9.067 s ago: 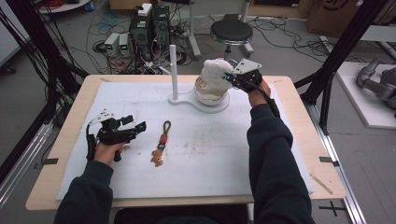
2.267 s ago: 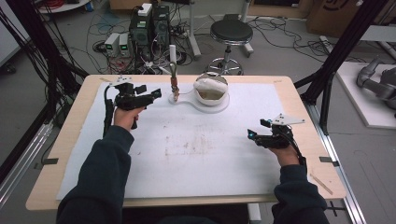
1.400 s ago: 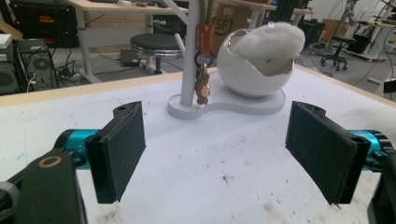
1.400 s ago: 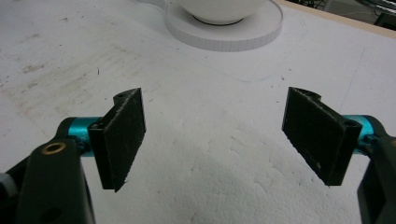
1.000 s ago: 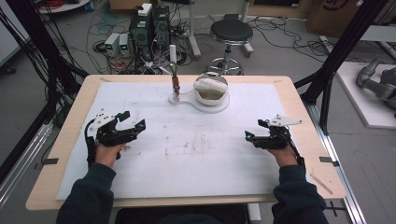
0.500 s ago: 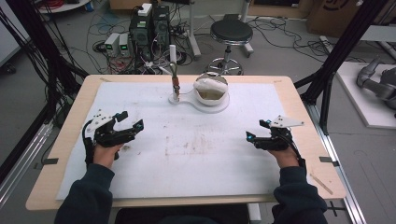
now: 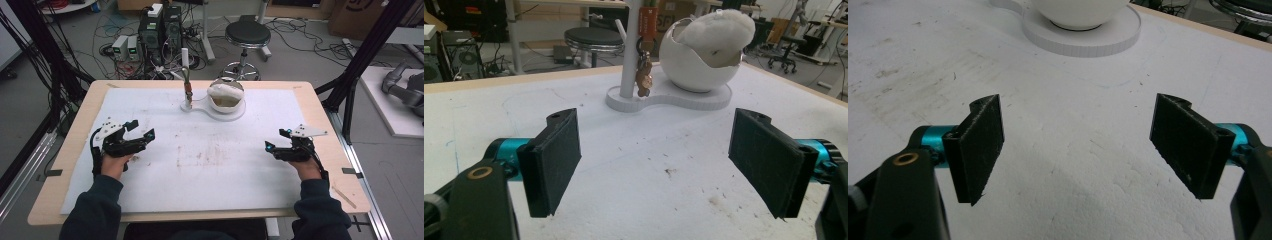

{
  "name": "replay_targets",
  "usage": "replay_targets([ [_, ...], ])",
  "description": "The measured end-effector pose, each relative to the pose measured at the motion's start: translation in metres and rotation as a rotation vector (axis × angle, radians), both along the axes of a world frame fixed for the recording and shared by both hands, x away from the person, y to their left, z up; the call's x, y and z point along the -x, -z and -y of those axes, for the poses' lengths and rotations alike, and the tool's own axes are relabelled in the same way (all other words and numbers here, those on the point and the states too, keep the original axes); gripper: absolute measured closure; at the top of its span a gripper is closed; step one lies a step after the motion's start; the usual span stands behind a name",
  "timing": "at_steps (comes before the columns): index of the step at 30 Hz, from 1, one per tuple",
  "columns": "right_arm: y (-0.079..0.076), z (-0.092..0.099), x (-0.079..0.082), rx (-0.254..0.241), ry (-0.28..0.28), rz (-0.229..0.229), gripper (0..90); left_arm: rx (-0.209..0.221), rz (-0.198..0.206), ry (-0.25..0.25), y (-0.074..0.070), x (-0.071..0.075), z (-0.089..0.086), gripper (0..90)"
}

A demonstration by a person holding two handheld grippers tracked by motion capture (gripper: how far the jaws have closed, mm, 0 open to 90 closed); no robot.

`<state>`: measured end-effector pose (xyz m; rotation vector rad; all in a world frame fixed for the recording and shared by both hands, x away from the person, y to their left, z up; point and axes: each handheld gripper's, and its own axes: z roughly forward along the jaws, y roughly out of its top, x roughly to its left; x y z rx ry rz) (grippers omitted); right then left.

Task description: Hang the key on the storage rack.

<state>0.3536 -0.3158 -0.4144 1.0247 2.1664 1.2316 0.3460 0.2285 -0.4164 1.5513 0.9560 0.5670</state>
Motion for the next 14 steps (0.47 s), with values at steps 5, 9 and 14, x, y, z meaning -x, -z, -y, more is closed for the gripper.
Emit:
replay_targets([
  [5, 0.0001, 0.001, -0.0007, -0.003, 0.005, -0.002, 21.8, 0.003, 0.002, 0.004, -0.0001, 0.0001, 0.0001, 20.7],
  [9, 0.0, 0.0007, -0.0007, -0.001, 0.005, -0.002, 21.8, 0.002, 0.002, 0.003, -0.0009, 0.0009, -0.0009, 20.7],
  [14, -0.0009, 0.001, 0.0, -0.004, 0.005, 0.002, 21.9, 0.006, 0.007, -0.001, -0.0011, 0.0011, -0.0008, 20.7],
])
